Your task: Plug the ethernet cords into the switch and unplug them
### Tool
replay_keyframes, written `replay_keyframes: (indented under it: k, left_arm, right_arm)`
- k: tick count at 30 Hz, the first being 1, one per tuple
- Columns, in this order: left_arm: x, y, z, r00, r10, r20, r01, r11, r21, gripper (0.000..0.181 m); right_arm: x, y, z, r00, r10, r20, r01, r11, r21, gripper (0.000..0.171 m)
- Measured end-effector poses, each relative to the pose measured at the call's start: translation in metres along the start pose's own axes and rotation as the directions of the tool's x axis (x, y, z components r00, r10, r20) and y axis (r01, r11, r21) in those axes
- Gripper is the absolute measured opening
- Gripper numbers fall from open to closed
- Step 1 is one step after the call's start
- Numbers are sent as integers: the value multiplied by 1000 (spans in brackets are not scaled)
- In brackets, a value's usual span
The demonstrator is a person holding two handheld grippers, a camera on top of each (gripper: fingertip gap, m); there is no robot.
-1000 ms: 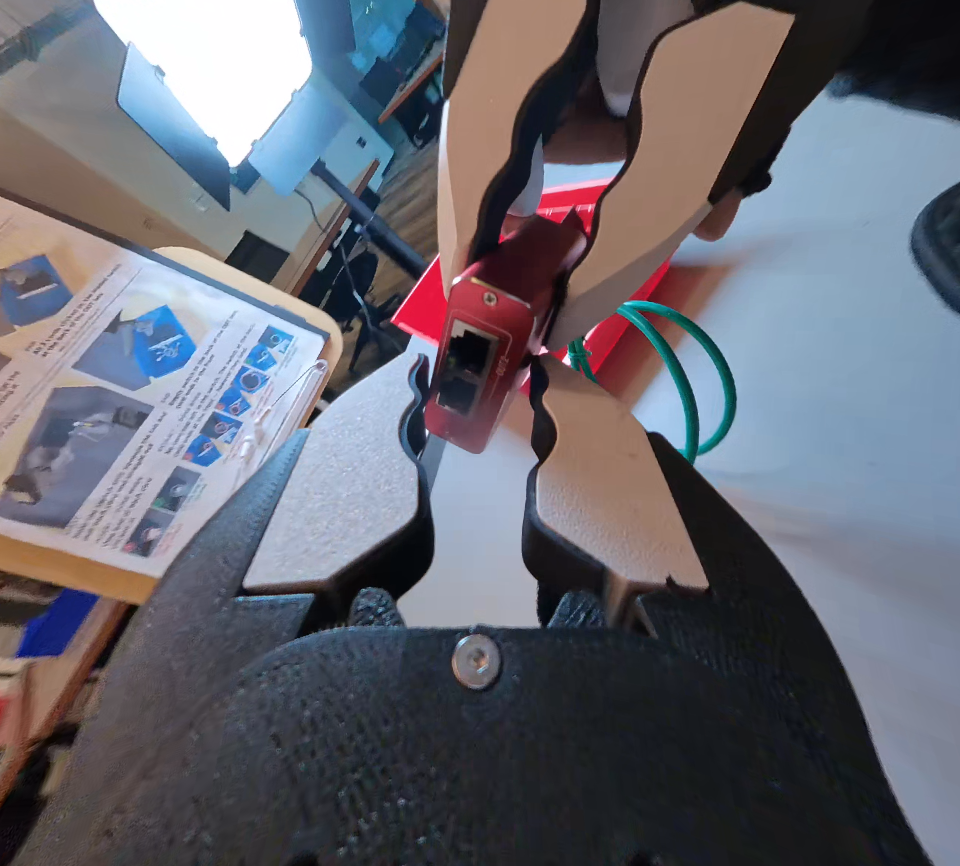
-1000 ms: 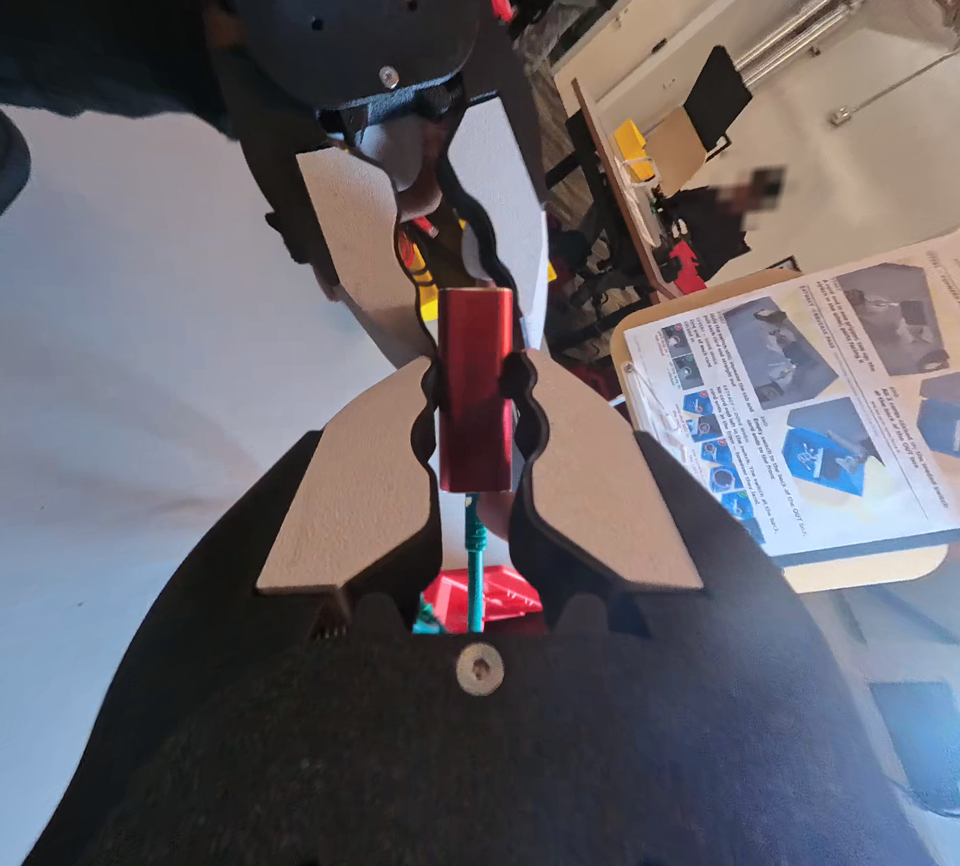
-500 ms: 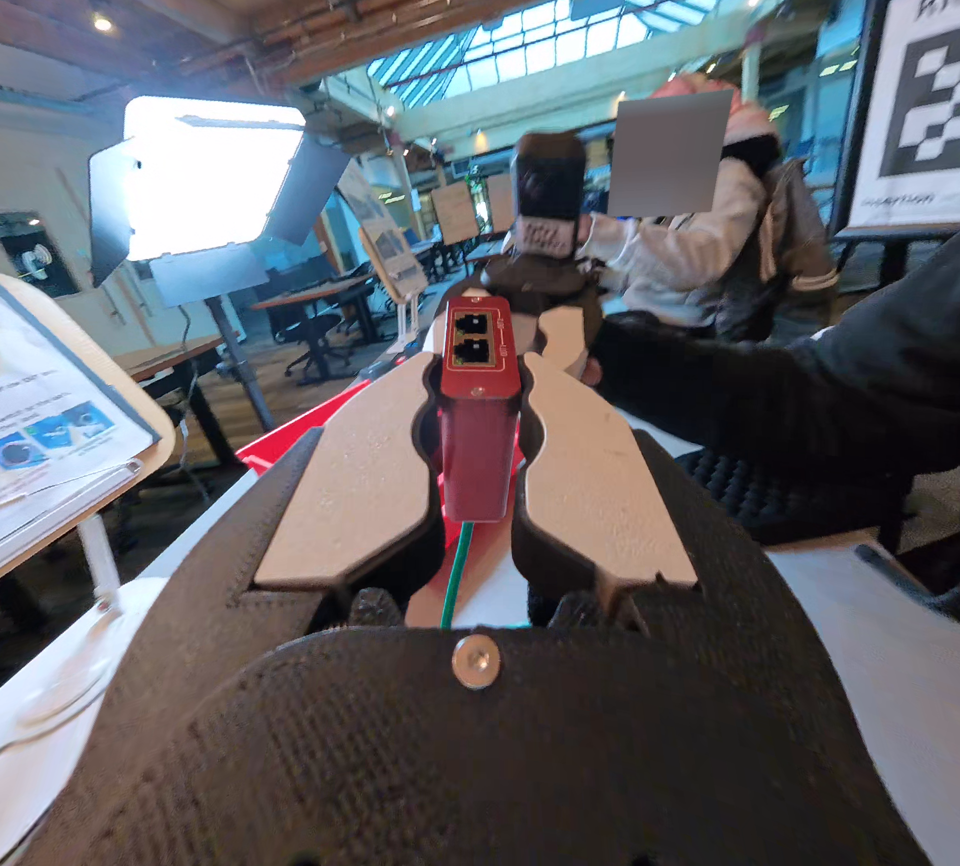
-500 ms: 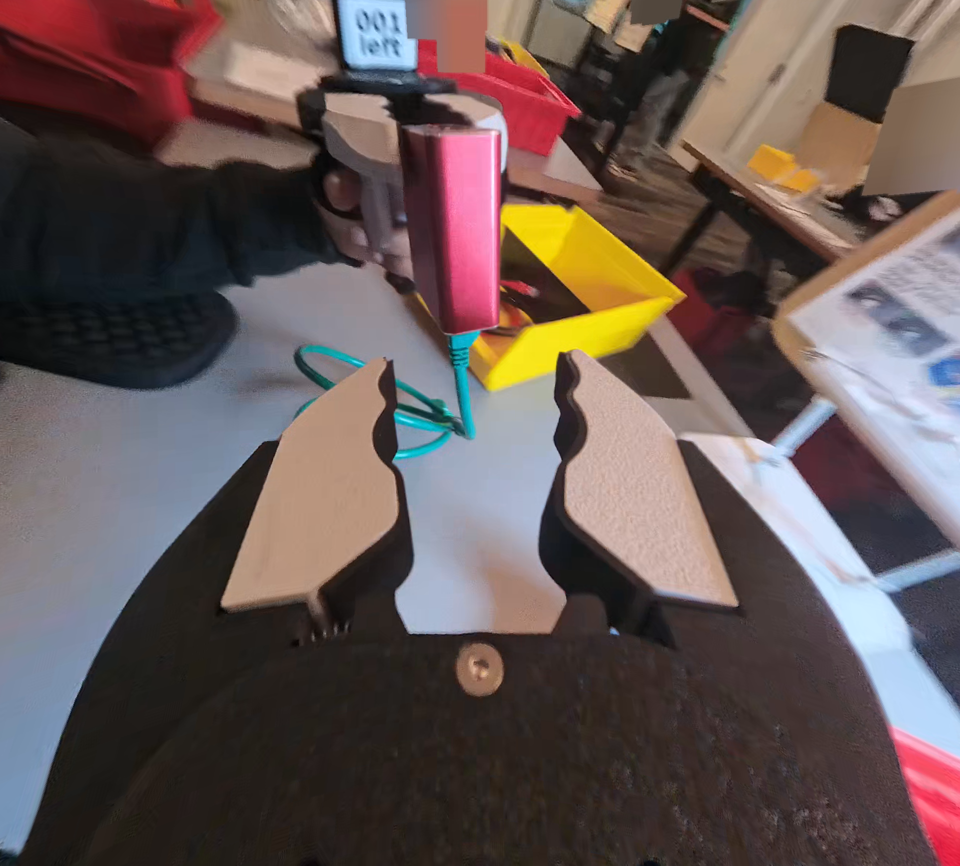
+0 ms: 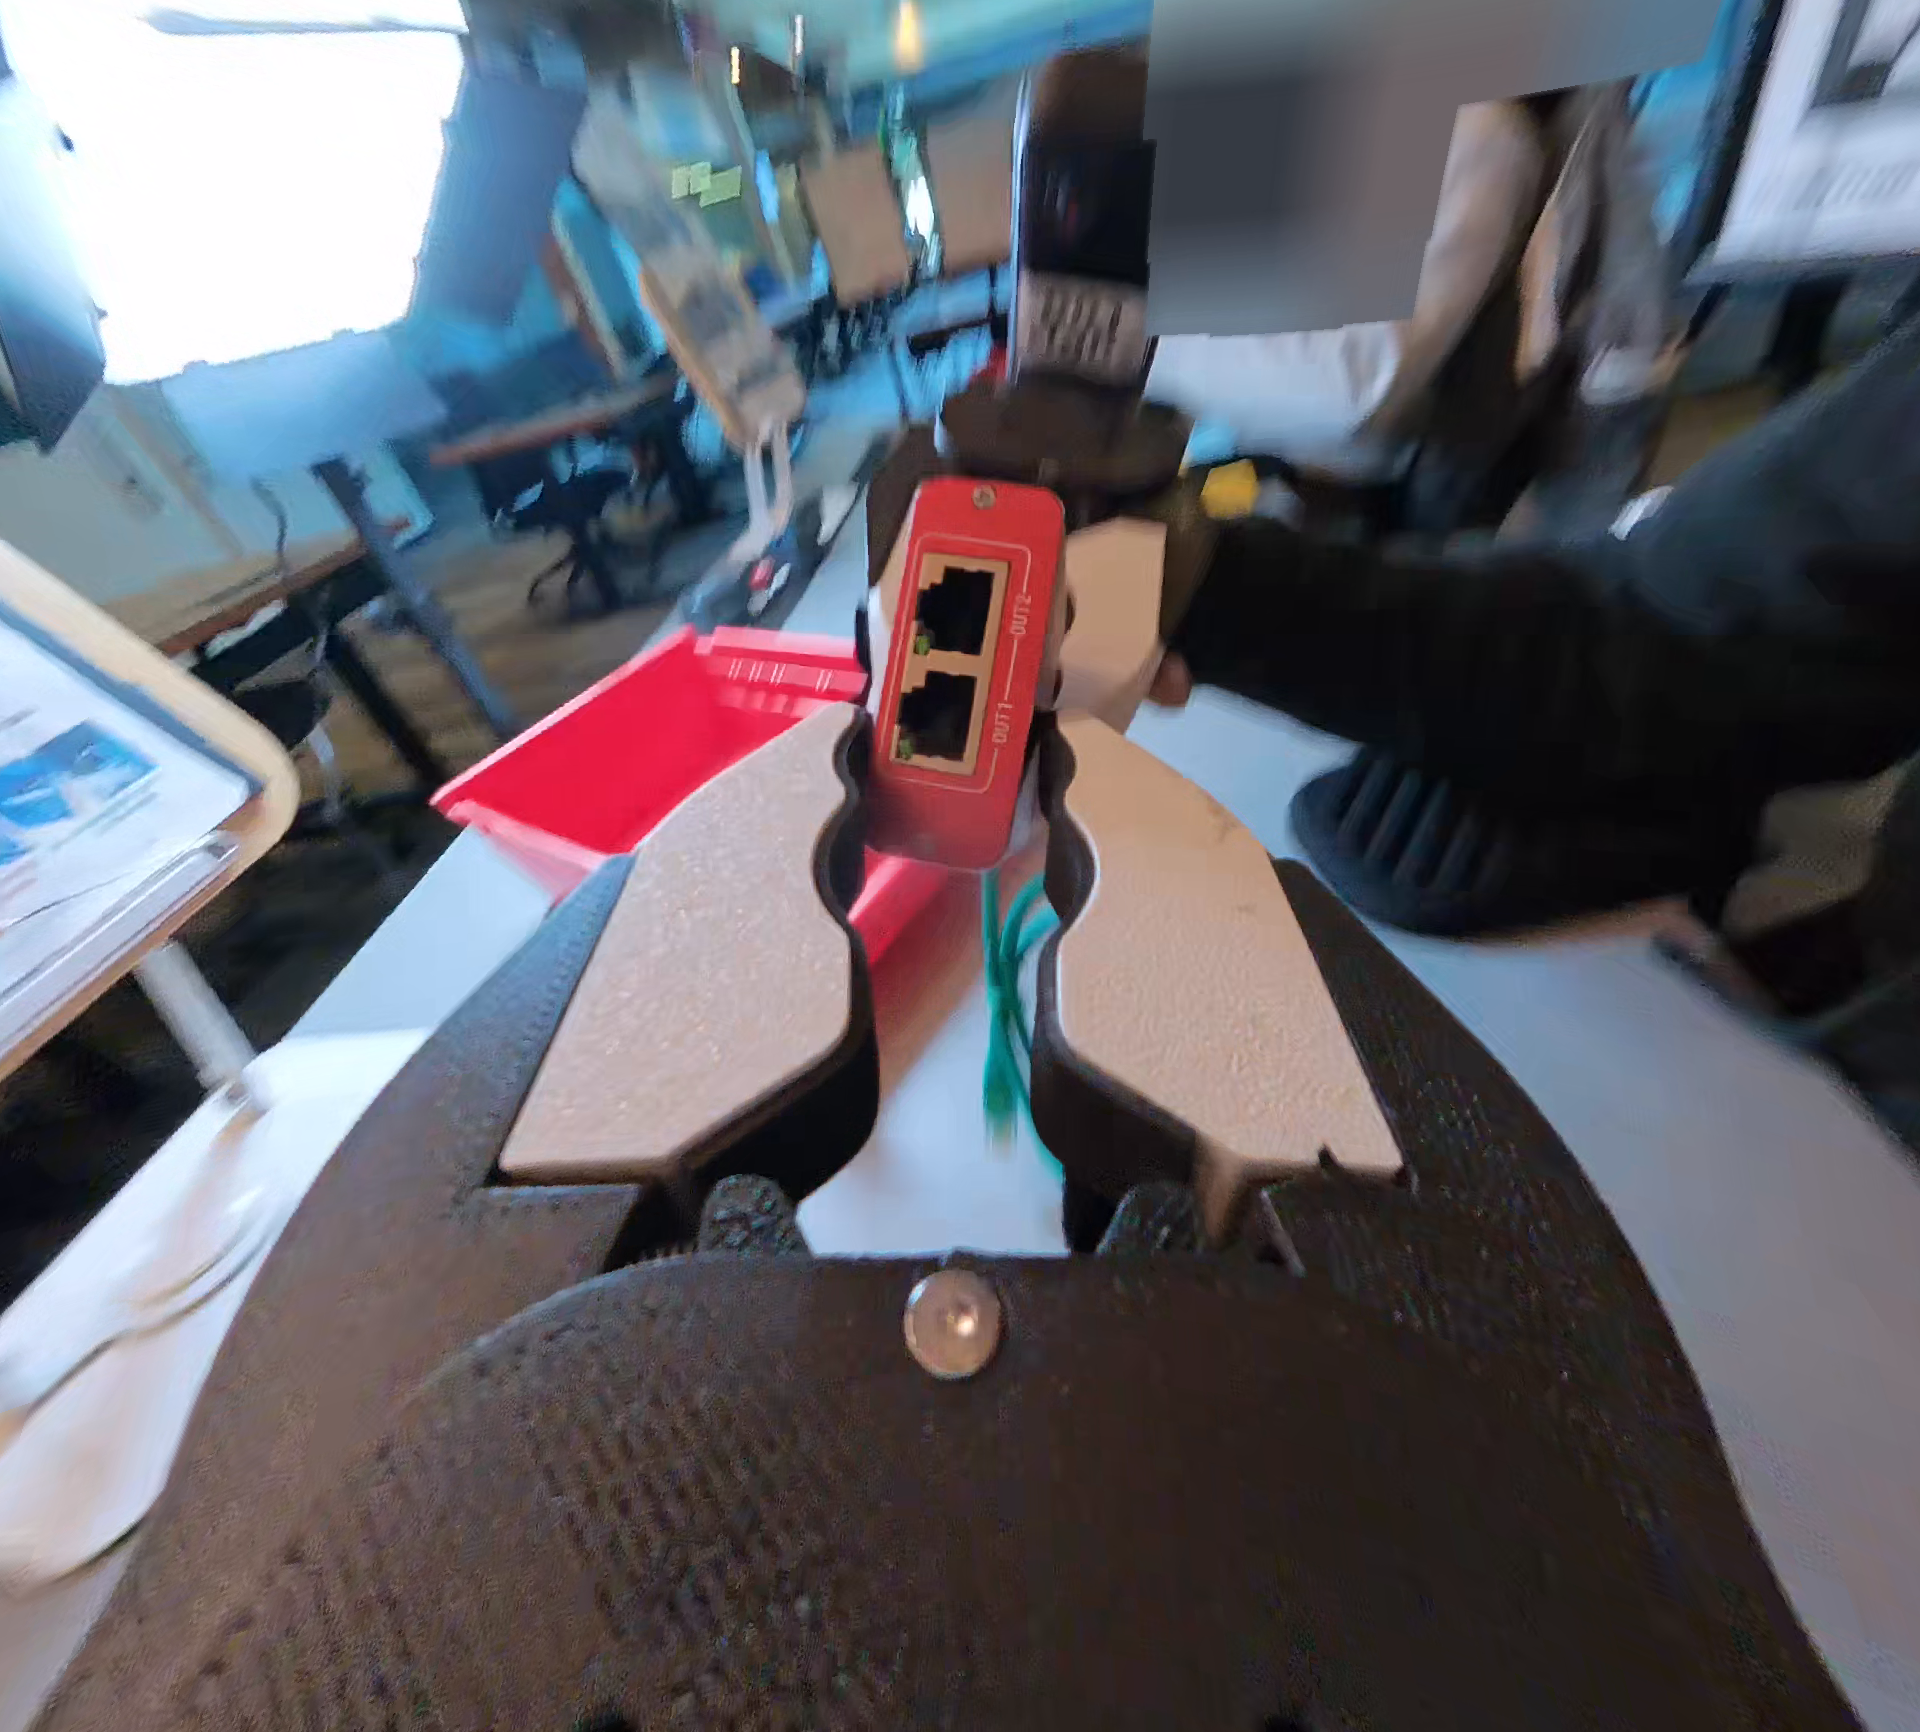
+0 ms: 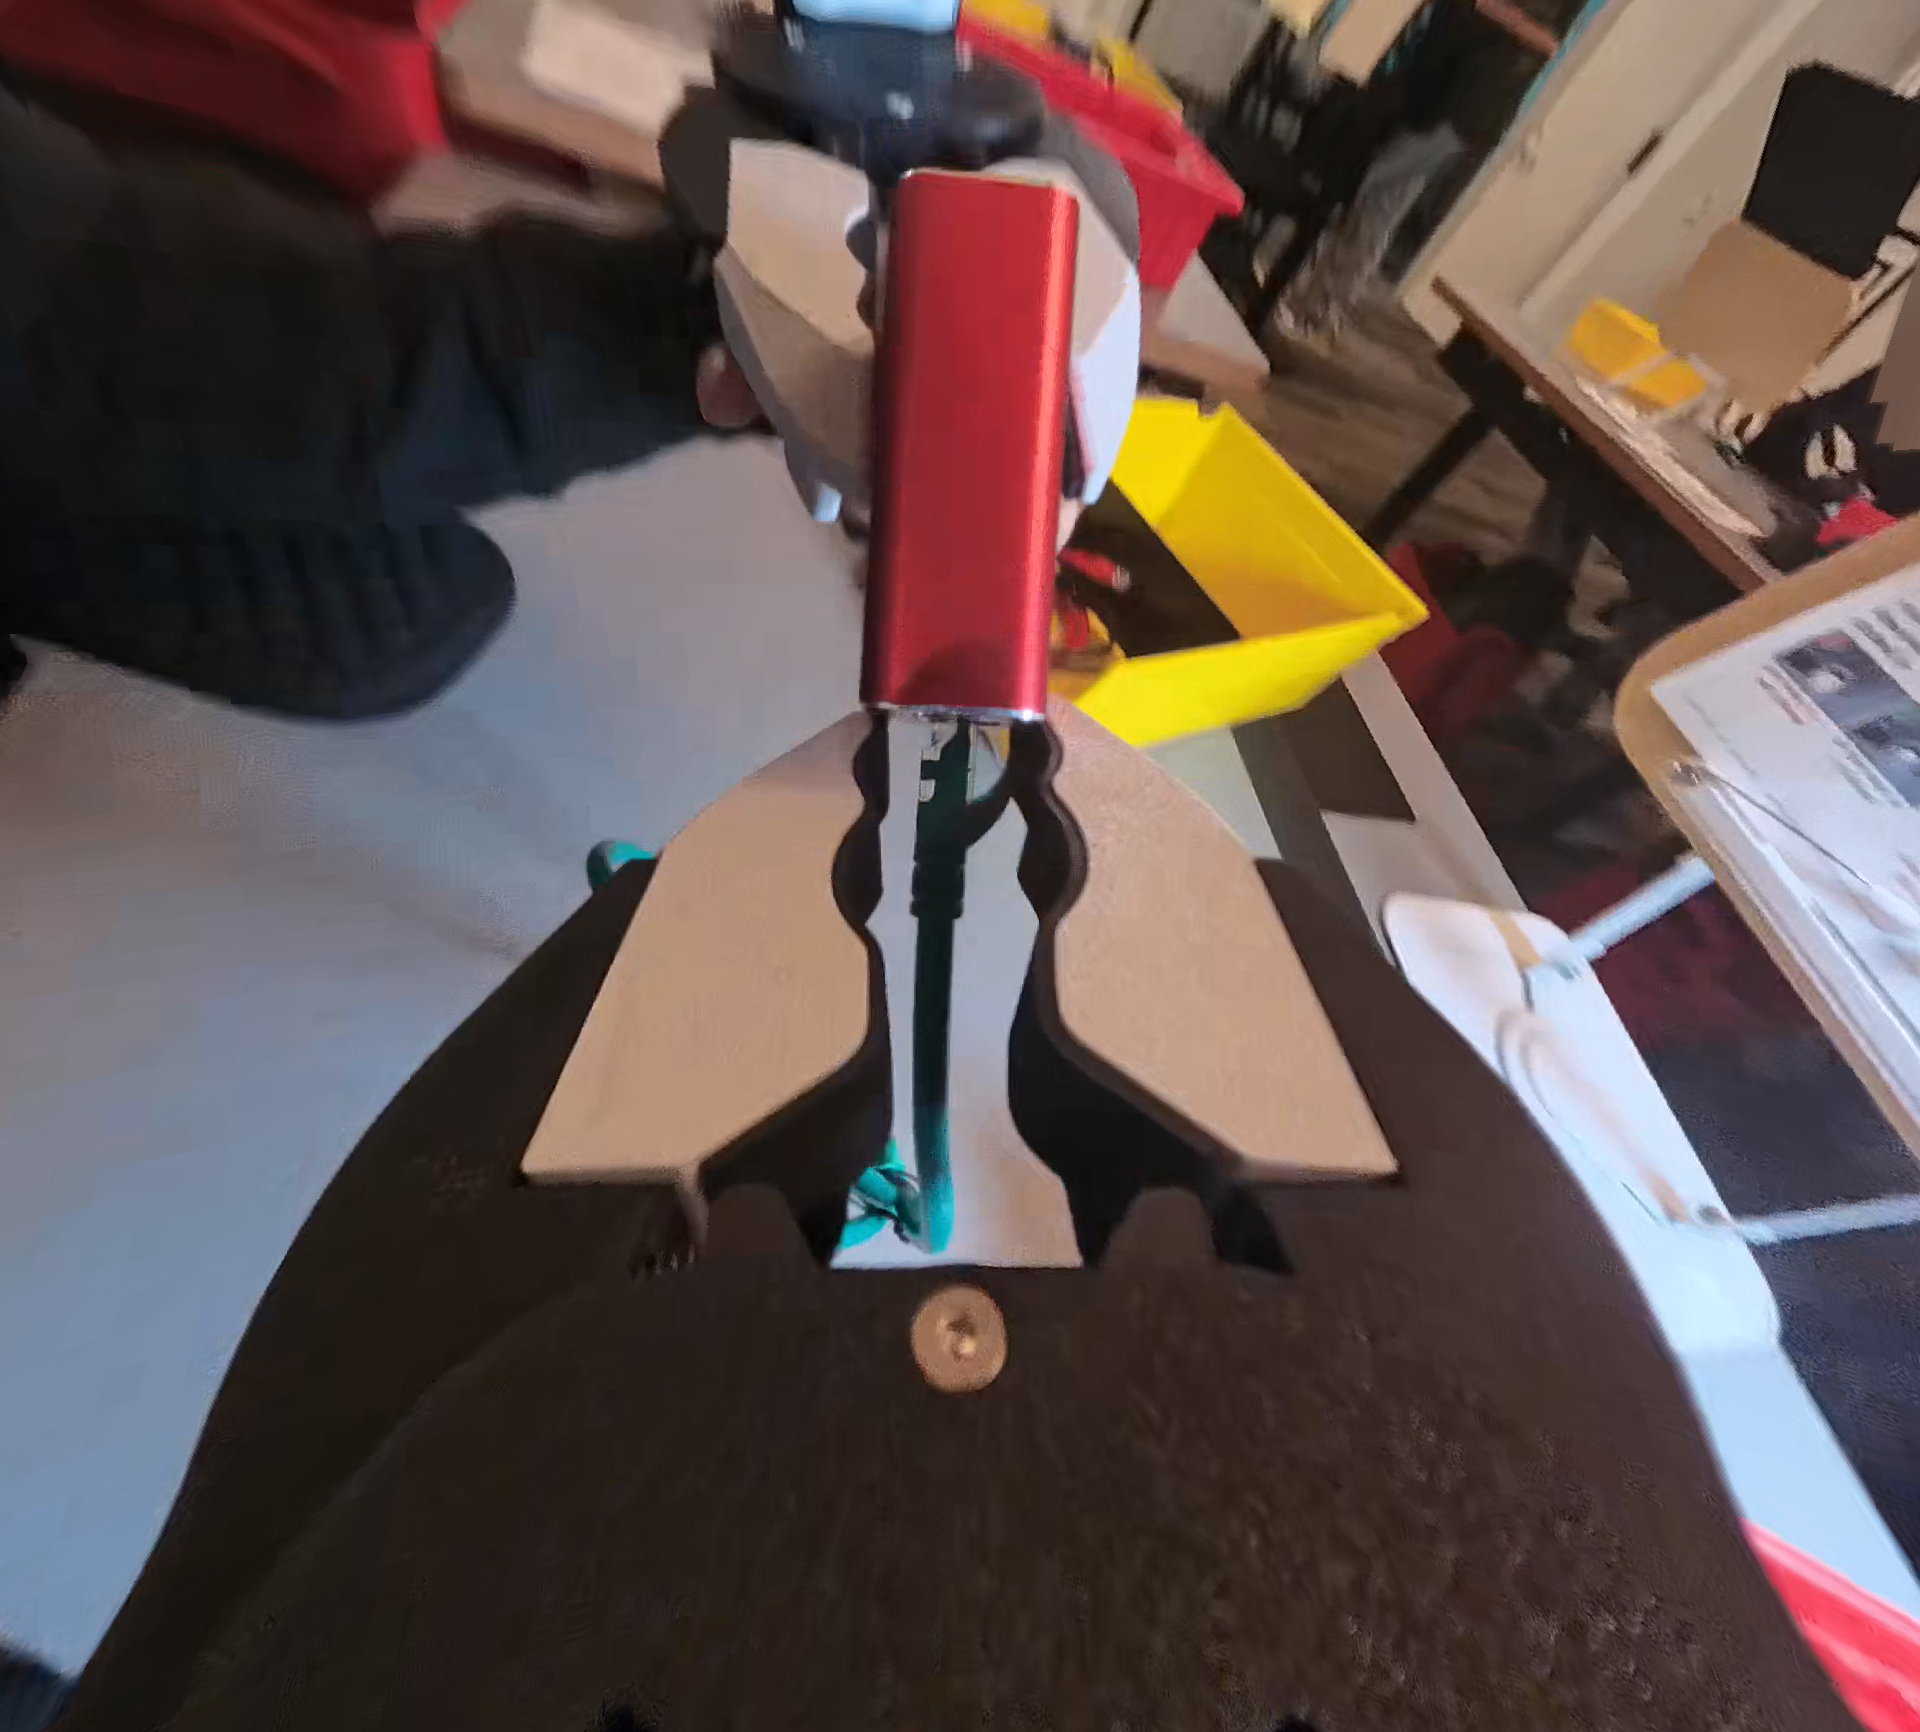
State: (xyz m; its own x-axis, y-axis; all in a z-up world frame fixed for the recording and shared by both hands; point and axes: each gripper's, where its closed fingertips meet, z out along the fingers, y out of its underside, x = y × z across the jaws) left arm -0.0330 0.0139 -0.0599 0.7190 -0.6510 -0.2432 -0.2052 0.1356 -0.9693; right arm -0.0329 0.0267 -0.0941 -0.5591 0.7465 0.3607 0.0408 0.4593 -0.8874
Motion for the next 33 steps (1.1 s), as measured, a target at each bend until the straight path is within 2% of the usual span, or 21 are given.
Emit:
replay_keyframes:
  k: [3,6,9,14,19,22,24,25,27,30,33]
  left_arm:
    - [0,31,4,989,144,34,-133,964,-229,33]
    - [3,40,10,979,203,27,-187,938,-291,34]
    - [7,31,9,983,182,-1,-178,962,-207,32]
    - [12,5,-1,995,69,-66,-66,997,40,29]
    - [13,5,-2,994,26,-107,-13,993,115,29]
    - [13,6,-2,993,22,-113,-7,991,130,29]
    - [11,12,1,995,54,-79,-47,994,94,29]
    - [13,12,2,994,71,-79,-63,993,96,28]
    - [15,8,3,994,47,-96,-36,993,113,27]
    - [11,16,5,996,74,-58,-69,995,78,28]
    - [6,18,4,998,53,-34,-52,998,34,30]
  right_arm:
    - [-3,15,-2,999,-51,-11,49,989,-142,22]
    - [-7,22,-2,998,-63,9,64,978,-200,22]
    - [-10,13,-7,998,-59,21,62,985,-161,22]
    - [-12,-19,-13,997,-75,-5,75,997,-15,25]
    - [-14,-22,-12,996,-91,-8,91,996,-20,27]
    - [-15,-22,-12,996,-88,0,88,996,-17,27]
    - [-22,-24,-11,997,-62,45,62,998,-6,46]
    - [-24,-24,-11,997,-46,61,47,999,-9,46]
    - [-14,-23,-11,994,-108,-22,108,994,-34,27]
    - [-8,-16,-10,985,-156,-79,146,982,-119,27]
    - [-4,-16,-9,982,-159,-99,146,981,-129,26]
